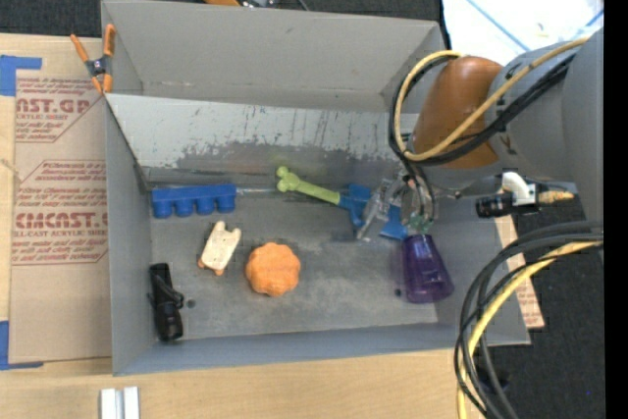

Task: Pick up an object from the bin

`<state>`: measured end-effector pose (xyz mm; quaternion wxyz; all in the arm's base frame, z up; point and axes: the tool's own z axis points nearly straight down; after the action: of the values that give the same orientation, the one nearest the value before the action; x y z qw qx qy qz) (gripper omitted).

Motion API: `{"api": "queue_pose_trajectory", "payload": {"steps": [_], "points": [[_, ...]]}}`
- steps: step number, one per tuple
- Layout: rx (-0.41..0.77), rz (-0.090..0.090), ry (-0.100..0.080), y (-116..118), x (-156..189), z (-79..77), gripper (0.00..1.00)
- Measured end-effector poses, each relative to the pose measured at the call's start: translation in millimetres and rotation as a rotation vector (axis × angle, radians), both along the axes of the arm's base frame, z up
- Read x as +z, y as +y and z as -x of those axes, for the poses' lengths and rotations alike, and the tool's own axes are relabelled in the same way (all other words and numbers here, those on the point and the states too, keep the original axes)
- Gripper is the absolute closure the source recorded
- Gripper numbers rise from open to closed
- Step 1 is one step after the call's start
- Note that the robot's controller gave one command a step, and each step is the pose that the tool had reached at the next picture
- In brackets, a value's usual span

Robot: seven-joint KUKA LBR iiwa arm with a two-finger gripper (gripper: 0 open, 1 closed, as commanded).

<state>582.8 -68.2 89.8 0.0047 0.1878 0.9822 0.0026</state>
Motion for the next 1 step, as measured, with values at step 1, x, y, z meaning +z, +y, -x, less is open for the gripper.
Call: {"api": "queue_pose_trajectory", "payload": {"steps": [1], "points": [[0.001, 0.000, -0.005, 0.4, 20.9, -1.4, 1.00]]}}
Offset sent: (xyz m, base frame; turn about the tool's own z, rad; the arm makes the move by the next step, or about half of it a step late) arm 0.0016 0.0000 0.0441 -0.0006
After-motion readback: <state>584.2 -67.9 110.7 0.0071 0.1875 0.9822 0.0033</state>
